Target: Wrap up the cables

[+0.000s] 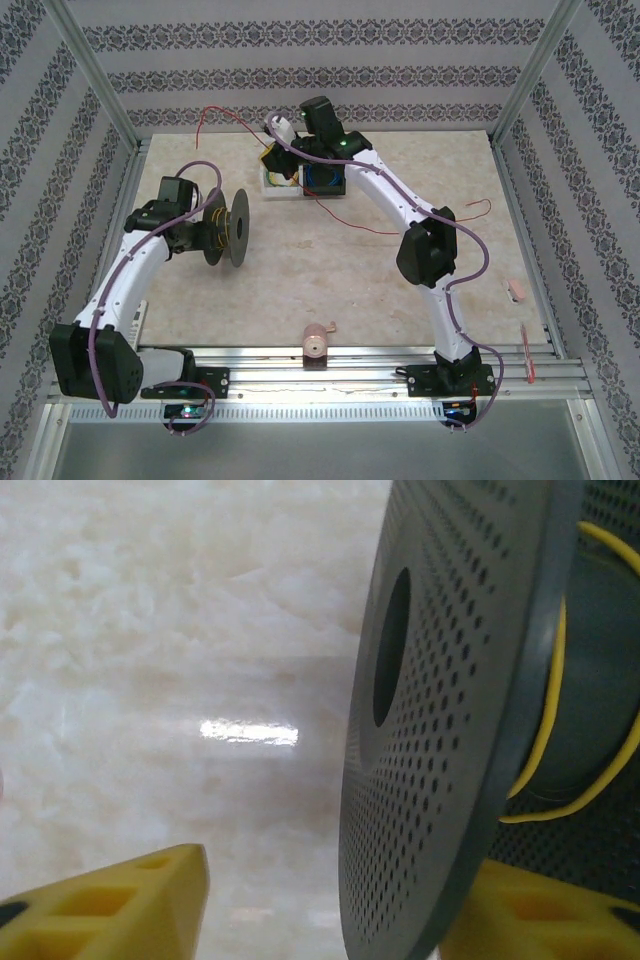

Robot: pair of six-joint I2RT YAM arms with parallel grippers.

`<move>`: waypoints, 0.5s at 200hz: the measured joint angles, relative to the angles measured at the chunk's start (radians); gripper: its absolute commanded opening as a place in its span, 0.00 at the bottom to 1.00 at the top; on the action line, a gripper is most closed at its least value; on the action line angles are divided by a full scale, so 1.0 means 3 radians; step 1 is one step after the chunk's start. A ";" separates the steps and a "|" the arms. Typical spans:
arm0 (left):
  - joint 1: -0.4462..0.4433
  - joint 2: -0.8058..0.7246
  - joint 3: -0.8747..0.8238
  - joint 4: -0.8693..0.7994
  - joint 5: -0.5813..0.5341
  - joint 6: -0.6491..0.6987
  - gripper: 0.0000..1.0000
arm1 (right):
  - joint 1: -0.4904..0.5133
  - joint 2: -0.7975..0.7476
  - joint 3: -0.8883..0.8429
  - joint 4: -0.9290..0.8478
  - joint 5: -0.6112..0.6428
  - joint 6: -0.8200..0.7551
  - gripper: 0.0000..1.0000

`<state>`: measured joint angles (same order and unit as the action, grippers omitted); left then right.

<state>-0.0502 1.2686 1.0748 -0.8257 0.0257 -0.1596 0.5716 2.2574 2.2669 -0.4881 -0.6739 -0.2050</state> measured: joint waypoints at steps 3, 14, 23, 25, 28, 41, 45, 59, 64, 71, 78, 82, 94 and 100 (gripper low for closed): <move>0.0001 0.0013 -0.0008 0.0011 0.0005 0.0001 0.38 | 0.0000 0.0000 0.0000 0.0005 -0.0003 0.0000 0.00; 0.0018 0.0072 -0.0036 0.0050 0.0055 -0.0003 0.27 | 0.0000 0.0000 0.0000 0.0020 -0.0003 0.0000 0.00; 0.0023 0.0117 -0.0056 0.0080 0.0078 -0.0013 0.21 | 0.0000 0.0000 0.0000 0.0018 -0.0003 0.0000 0.00; 0.0023 0.0128 -0.0060 0.0085 0.0085 -0.0029 0.19 | 0.0000 0.0000 0.0000 0.0018 -0.0003 0.0000 0.00; 0.0024 0.0141 -0.0064 0.0089 0.0093 -0.0005 0.17 | 0.0000 0.0000 0.0000 0.0019 -0.0003 -0.0001 0.00; 0.0028 0.0177 -0.0067 0.0094 0.0107 0.0017 0.06 | 0.0000 0.0000 0.0000 0.0019 -0.0004 -0.0001 0.00; 0.0031 0.0177 -0.0067 0.0097 0.0125 -0.0006 0.03 | 0.0000 0.0000 -0.0004 0.0020 -0.0004 -0.0001 0.00; 0.0043 0.0173 -0.0060 0.0130 0.0098 0.0017 0.00 | -0.0001 0.0000 -0.0037 0.0025 -0.0004 -0.0001 0.00; 0.0058 0.0175 -0.0060 0.0127 0.0098 0.0013 0.00 | -0.0001 0.0000 -0.0064 0.0033 -0.0004 -0.0001 0.00; 0.0074 0.0177 -0.0055 0.0118 0.0097 0.0034 0.00 | -0.0003 0.0000 -0.0109 0.0043 -0.0004 -0.0001 0.00; 0.0084 0.0179 -0.0038 0.0094 0.0078 0.0050 0.00 | -0.0003 0.0000 -0.0168 0.0047 -0.0004 -0.0003 0.00; 0.0085 0.0183 -0.0024 0.0078 0.0061 0.0061 0.00 | -0.0003 0.0000 -0.0202 0.0048 -0.0004 -0.0003 0.00; 0.0106 0.0205 0.0041 0.0036 0.0050 0.0107 0.00 | -0.0017 0.0000 -0.0312 0.0041 -0.0003 -0.0014 0.00; 0.0111 0.0216 0.0079 0.0022 0.0038 0.0136 0.00 | -0.0018 0.0000 -0.0359 0.0032 0.0001 -0.0017 0.00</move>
<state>-0.0170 1.3334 1.0985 -0.8192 0.0372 -0.1188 0.5663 2.2574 2.1593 -0.4786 -0.6735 -0.2100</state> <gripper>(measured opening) 0.075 0.081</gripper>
